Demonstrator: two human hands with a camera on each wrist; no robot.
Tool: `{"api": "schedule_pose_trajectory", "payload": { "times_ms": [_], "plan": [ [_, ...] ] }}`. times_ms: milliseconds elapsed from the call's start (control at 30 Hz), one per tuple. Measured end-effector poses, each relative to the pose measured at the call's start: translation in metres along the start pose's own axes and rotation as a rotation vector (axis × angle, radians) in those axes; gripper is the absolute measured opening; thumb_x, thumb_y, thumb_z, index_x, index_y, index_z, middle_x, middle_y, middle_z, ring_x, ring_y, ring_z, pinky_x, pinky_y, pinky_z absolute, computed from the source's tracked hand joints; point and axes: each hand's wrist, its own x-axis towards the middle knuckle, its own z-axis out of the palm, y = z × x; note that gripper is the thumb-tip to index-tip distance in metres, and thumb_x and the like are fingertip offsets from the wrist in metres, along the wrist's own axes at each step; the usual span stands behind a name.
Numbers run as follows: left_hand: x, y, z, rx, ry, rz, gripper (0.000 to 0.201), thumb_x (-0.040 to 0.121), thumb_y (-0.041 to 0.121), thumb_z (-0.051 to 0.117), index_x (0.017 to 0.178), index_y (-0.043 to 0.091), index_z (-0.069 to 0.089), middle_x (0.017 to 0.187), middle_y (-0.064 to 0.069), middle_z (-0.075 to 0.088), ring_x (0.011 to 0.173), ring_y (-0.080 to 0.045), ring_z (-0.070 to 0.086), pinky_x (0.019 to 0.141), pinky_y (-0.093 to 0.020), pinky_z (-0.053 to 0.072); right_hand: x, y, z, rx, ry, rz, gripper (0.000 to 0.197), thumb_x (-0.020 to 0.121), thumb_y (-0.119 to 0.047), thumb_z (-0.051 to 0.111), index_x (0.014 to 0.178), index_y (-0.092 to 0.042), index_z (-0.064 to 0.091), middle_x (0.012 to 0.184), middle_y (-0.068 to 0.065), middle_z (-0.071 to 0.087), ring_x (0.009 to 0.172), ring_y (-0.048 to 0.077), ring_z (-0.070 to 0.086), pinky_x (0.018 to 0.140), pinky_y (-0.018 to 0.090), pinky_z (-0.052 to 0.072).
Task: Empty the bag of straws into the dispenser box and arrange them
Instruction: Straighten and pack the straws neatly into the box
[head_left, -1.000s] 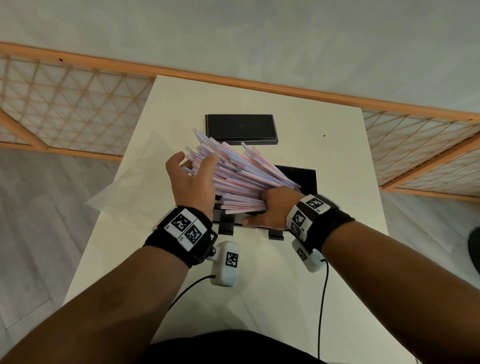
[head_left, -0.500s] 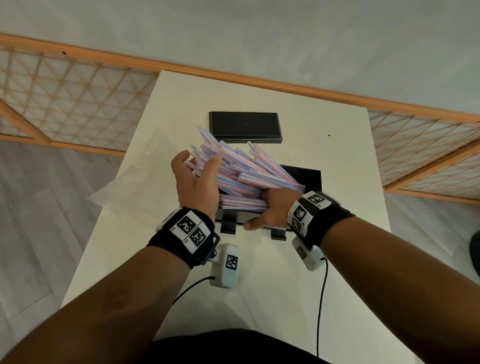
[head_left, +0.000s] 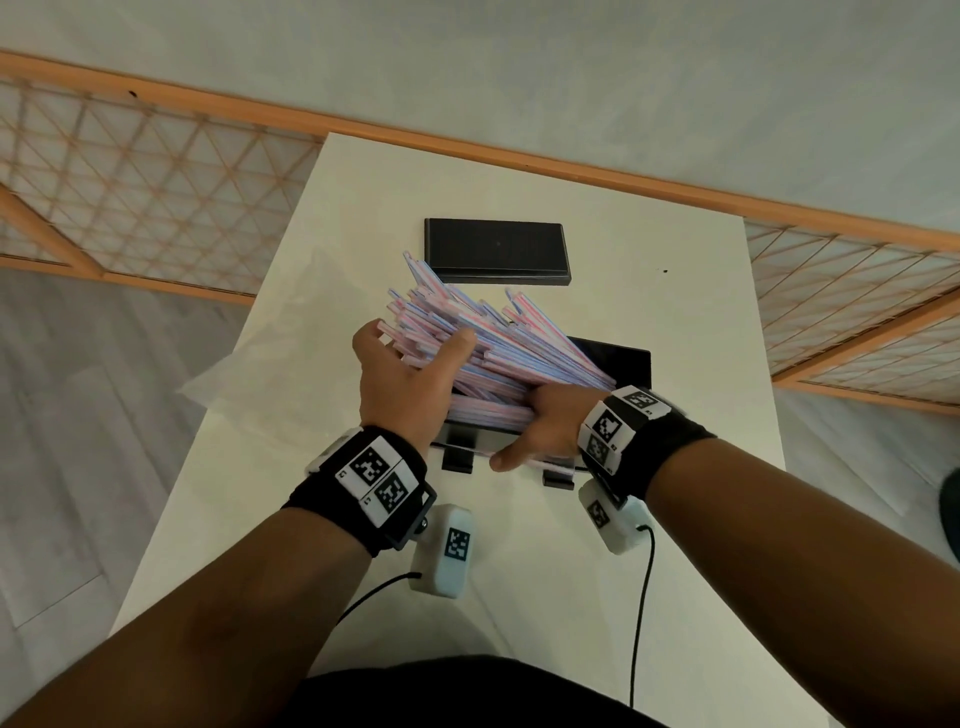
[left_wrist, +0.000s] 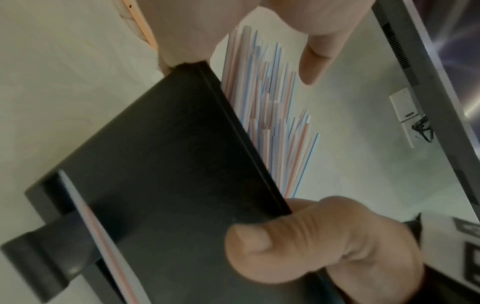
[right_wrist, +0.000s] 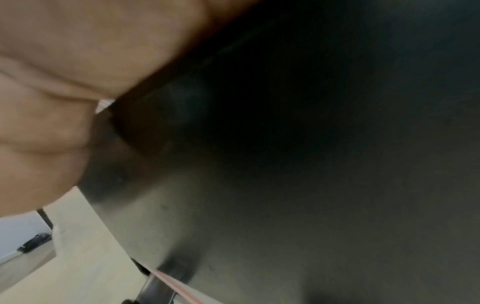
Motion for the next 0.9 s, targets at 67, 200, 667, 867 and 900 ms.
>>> {"api": "schedule_pose_trajectory", "payload": {
  "times_ms": [67, 200, 667, 867, 900],
  "plan": [
    [0.000, -0.002, -0.001, 0.022, 0.011, -0.006, 0.098, 0.052, 0.056, 0.084, 0.131, 0.020, 0.040, 0.112, 0.002, 0.071, 0.098, -0.019, 0.074, 0.090, -0.049, 0.061, -0.001, 0.002, 0.000, -0.010, -0.036, -0.002, 0.080, 0.063, -0.064, 0.080, 0.128, -0.022, 0.059, 0.120, -0.001, 0.063, 0.112, 0.023, 0.057, 0.094, 0.031, 0.043],
    [0.001, -0.003, -0.001, 0.074, 0.003, 0.001, 0.093, 0.053, 0.055, 0.082, 0.129, 0.022, 0.040, 0.111, 0.003, 0.070, 0.100, -0.019, 0.072, 0.093, -0.050, 0.058, -0.002, 0.003, 0.000, -0.071, -0.055, -0.001, 0.081, 0.061, -0.065, 0.080, 0.125, -0.020, 0.061, 0.115, 0.000, 0.066, 0.108, 0.023, 0.060, 0.096, 0.035, 0.047],
    [0.002, -0.012, 0.001, 0.133, -0.099, 0.011, 0.080, 0.076, 0.059, 0.074, 0.132, 0.016, 0.037, 0.108, 0.018, 0.059, 0.100, -0.006, 0.065, 0.102, -0.049, 0.053, -0.023, 0.003, 0.000, 0.067, 0.049, -0.067, 0.067, 0.077, -0.066, 0.069, 0.129, -0.028, 0.052, 0.103, -0.007, 0.048, 0.107, 0.016, 0.049, 0.088, 0.023, 0.031],
    [0.000, -0.009, -0.003, 0.259, -0.243, 0.012, 0.095, 0.076, 0.074, 0.067, 0.145, 0.022, 0.026, 0.124, 0.018, 0.051, 0.121, -0.013, 0.055, 0.107, -0.034, 0.042, -0.029, 0.007, 0.008, -0.005, 0.073, -0.166, 0.061, 0.080, -0.072, 0.060, 0.123, -0.029, 0.056, 0.094, -0.010, 0.059, 0.097, 0.017, 0.054, 0.087, 0.024, 0.038],
    [-0.001, -0.005, -0.004, 0.299, -0.291, -0.009, 0.100, 0.073, 0.075, 0.062, 0.149, 0.023, 0.022, 0.128, 0.016, 0.048, 0.125, -0.014, 0.052, 0.107, -0.032, 0.039, -0.030, 0.007, 0.012, -0.024, 0.083, -0.184, 0.070, 0.078, -0.075, 0.059, 0.130, -0.028, 0.053, 0.107, -0.005, 0.063, 0.106, 0.020, 0.056, 0.094, 0.027, 0.040]
  ]
}}
